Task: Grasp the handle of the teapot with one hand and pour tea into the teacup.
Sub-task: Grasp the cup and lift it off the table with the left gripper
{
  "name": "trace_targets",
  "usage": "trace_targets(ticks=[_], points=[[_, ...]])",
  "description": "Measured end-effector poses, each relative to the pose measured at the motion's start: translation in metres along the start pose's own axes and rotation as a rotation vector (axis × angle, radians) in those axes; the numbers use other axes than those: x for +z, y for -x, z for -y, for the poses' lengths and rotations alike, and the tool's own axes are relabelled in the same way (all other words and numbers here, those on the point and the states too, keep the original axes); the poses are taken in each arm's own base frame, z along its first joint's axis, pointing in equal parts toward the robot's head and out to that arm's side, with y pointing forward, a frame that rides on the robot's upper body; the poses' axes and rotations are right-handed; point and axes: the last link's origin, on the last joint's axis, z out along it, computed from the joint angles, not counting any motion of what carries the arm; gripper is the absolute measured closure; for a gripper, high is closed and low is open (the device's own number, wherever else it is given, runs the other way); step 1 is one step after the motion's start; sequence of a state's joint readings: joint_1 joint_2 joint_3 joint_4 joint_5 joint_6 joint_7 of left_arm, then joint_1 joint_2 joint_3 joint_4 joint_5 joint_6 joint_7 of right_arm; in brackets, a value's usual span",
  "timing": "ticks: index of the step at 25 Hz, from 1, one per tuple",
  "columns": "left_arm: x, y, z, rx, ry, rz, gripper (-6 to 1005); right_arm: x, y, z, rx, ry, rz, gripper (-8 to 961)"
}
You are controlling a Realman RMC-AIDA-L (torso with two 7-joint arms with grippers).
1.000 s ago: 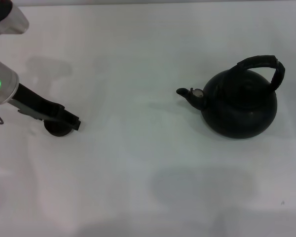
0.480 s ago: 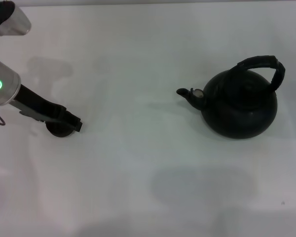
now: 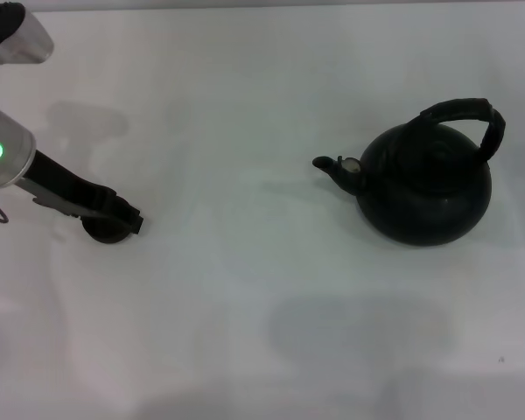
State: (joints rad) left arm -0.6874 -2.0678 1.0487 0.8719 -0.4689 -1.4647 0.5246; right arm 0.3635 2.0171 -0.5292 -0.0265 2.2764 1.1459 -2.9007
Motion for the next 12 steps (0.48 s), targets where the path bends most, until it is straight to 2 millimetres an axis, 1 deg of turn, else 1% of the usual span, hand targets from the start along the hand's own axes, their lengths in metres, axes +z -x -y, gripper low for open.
trace_targets(ticks=[4,7,10,12], points=[[-0.001,0.000,0.001,-0.001,-0.003,-0.005,286,0.000,0.000,0.000,0.000,0.000,-0.001,169],[-0.003,-0.001,0.002,0.003,-0.013,-0.014,286,0.000,0.000,0.000,0.000,0.000,-0.001,169],[-0.015,-0.010,0.003,0.017,-0.031,-0.075,286,0.000,0.000,0.000,0.000,0.000,0.000,169],[-0.019,-0.013,0.002,0.024,-0.032,-0.096,286,0.000,0.000,0.000,0.000,0.000,0.001,169]])
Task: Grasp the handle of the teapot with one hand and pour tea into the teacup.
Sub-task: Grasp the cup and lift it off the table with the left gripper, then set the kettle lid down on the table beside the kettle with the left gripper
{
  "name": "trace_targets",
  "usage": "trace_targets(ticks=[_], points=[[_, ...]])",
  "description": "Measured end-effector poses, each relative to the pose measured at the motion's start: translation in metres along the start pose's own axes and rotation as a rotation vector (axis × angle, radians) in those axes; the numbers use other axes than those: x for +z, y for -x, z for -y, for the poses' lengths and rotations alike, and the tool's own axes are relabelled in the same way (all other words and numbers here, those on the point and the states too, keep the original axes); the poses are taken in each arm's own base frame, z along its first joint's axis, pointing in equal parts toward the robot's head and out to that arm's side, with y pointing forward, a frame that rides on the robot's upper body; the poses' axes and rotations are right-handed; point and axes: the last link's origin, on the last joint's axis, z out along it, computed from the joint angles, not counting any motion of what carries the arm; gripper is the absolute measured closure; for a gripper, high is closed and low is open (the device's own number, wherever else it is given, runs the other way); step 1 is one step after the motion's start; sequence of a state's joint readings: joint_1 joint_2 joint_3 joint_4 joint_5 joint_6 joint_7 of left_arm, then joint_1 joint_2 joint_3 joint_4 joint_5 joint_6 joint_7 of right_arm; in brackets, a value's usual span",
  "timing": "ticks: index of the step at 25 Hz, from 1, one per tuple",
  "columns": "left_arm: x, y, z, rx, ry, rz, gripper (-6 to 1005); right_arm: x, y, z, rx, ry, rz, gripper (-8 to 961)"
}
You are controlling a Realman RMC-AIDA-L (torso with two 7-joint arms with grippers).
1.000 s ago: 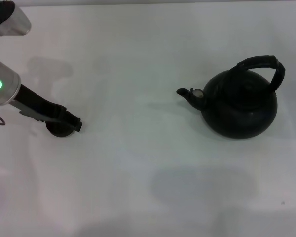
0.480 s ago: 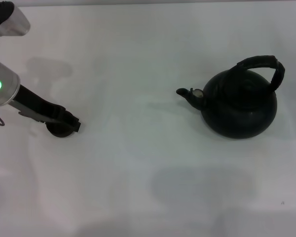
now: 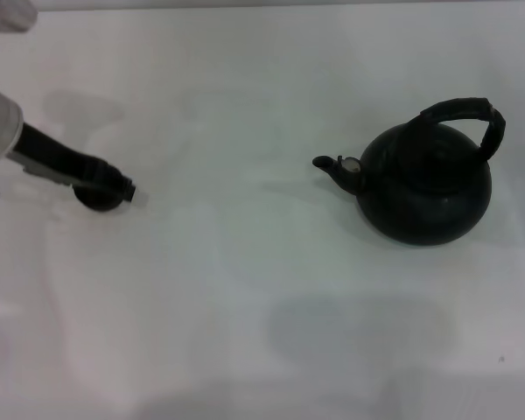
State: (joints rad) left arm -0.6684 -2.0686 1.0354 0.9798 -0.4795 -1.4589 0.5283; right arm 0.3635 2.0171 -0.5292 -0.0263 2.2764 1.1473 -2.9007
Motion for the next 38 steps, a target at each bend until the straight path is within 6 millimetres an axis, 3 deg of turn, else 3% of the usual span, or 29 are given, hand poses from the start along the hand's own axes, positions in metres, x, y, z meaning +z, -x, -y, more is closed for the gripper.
trace_targets(ticks=[4,5,13,20,26,38], points=[[-0.005,-0.010,-0.006,0.020,0.014,-0.032,287,0.001,0.001,0.000,-0.003,0.001,0.005,169],[-0.008,-0.021,-0.014,0.049,0.025,-0.051,287,0.002,0.002,0.000,-0.004,0.001,0.007,169],[-0.009,-0.051,-0.047,0.187,0.014,-0.043,287,0.002,0.007,-0.001,-0.004,0.010,0.040,169],[0.002,-0.068,-0.083,0.306,0.036,-0.029,286,0.001,0.008,-0.003,-0.001,0.016,0.055,170],[0.023,-0.071,-0.113,0.389,0.065,0.009,286,0.000,0.007,-0.005,0.003,0.021,0.051,170],[0.047,-0.064,-0.128,0.414,0.090,0.029,286,-0.002,0.006,-0.005,0.008,0.023,0.051,170]])
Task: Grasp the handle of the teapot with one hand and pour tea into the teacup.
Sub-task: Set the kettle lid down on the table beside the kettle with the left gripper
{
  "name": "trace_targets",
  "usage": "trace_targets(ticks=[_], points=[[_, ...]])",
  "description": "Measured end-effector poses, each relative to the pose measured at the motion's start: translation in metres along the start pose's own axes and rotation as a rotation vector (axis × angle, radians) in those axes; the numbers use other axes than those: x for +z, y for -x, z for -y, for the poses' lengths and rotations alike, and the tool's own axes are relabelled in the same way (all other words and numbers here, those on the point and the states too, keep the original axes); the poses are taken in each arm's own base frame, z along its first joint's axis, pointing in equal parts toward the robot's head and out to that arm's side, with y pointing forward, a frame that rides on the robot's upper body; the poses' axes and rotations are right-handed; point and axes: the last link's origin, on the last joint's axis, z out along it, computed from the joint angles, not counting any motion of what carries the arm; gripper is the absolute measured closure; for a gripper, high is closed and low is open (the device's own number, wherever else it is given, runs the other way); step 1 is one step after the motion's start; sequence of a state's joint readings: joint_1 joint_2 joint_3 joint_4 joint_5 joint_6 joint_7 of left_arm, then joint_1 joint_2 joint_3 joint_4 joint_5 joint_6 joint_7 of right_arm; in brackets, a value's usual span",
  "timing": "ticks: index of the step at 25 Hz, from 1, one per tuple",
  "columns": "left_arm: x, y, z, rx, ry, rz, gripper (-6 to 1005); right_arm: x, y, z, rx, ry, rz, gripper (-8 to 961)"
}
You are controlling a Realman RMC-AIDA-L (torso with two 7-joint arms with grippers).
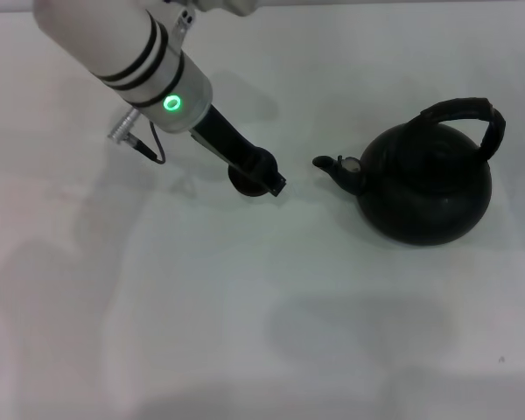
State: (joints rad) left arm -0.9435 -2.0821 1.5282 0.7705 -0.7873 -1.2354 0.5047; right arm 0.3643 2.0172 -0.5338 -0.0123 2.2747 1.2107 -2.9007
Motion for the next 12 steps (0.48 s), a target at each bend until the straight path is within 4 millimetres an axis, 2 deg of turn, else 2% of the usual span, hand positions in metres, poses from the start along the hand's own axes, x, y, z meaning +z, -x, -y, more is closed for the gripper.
trace_targets(ticks=[12], points=[[0.021,0.004,-0.007,-0.009,0.014,-0.029,287,0.000,-0.001,-0.002,0.007,0.003,-0.004,171]])
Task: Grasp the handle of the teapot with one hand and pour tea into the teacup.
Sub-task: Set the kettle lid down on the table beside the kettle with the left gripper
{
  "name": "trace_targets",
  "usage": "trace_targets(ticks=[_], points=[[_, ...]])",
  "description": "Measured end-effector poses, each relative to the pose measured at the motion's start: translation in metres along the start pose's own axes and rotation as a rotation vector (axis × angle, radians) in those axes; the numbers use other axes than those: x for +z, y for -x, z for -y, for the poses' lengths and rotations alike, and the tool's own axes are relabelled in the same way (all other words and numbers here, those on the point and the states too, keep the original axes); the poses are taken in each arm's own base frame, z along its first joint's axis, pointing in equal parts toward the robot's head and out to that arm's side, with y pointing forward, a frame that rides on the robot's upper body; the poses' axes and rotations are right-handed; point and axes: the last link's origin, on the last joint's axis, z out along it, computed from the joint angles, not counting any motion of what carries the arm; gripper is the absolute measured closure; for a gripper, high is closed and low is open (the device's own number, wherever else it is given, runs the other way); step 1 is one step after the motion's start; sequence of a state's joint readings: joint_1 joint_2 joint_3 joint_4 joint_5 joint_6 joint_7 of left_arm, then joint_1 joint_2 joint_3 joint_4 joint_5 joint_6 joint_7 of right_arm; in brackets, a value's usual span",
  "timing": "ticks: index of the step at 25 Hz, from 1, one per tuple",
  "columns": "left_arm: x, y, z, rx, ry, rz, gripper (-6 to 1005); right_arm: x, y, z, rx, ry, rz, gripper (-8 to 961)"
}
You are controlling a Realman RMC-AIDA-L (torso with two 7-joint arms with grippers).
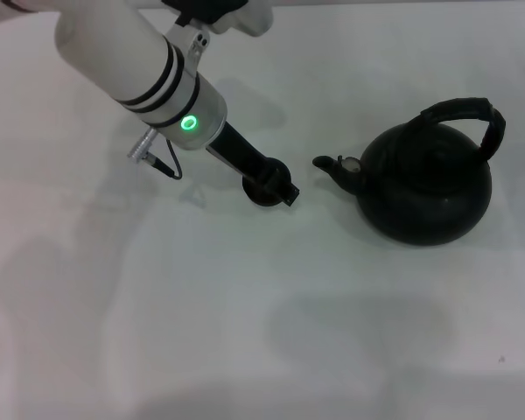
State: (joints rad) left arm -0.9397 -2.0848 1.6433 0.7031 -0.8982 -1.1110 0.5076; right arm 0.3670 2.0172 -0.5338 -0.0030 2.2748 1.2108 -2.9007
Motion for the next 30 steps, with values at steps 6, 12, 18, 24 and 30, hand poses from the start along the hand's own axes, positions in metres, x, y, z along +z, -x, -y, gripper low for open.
trace_targets(ticks=[6,12,18,24,30], points=[[0.0015,0.0002,0.0002,-0.010,0.004,-0.011,287,-0.0005,-0.0006,-0.0008,0.002,0.000,-0.002,171],[0.0029,0.0028,0.0019,-0.017,0.003,-0.005,286,-0.0005,-0.0007,-0.0009,0.003,0.000,-0.002,171],[0.0066,0.0055,0.0020,-0.010,-0.010,0.013,287,0.0000,-0.0004,-0.0012,0.003,0.001,-0.001,171],[0.0069,0.0050,0.0015,-0.007,-0.013,0.014,286,0.0001,-0.0004,-0.0012,0.003,0.001,-0.001,171],[0.0069,0.0054,0.0017,-0.007,-0.013,0.011,286,0.0001,-0.0003,-0.0012,0.003,0.001,-0.001,172]])
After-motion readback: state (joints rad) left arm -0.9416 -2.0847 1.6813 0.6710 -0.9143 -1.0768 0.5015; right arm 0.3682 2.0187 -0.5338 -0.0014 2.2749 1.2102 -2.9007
